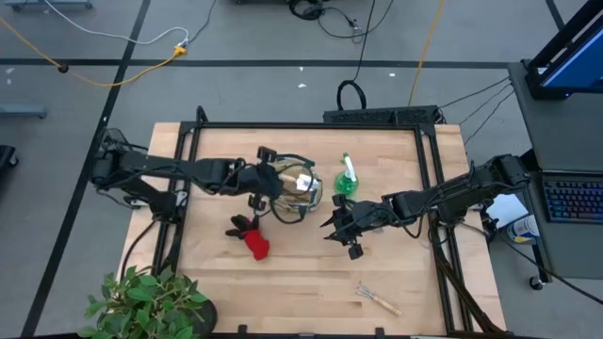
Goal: Pick & Place Garden tools in Gardening bag
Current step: Put the brown trowel into the light brown gardening bag
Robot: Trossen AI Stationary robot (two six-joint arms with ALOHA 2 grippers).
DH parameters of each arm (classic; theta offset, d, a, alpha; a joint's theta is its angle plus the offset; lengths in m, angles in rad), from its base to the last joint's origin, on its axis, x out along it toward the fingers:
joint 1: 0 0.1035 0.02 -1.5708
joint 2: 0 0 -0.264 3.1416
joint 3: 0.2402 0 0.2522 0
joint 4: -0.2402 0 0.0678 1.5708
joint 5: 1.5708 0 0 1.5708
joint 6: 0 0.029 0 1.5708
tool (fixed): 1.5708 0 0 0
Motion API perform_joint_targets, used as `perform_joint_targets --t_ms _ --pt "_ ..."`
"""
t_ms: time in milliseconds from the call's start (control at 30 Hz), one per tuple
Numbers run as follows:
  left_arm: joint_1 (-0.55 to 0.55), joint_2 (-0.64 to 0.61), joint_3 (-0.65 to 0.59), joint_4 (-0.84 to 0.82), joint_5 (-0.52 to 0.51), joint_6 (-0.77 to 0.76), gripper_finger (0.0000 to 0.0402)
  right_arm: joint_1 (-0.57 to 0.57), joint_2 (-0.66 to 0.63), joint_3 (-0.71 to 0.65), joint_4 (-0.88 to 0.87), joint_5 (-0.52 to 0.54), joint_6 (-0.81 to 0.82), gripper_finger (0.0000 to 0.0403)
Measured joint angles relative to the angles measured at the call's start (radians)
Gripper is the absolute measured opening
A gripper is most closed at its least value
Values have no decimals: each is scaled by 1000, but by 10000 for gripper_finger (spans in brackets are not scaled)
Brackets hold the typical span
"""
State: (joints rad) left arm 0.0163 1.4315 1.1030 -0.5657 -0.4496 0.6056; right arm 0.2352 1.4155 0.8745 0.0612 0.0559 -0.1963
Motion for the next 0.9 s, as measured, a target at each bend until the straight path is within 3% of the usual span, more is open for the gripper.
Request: perform_joint_targets --t_ms 367,567,767,900 --pt "39 23 0 -127 24 3 67 0 0 -14 8 -4 1 151" --pt "14 48 -1 -27 127 19 67 0 1 -68 91 -4 0 151" --pt "12 119 0 76 152 126 67 0 1 -78 153 -4 -1 151" --pt "30 175 0 104 173 117 67 0 1 -77 187 -5 -3 150"
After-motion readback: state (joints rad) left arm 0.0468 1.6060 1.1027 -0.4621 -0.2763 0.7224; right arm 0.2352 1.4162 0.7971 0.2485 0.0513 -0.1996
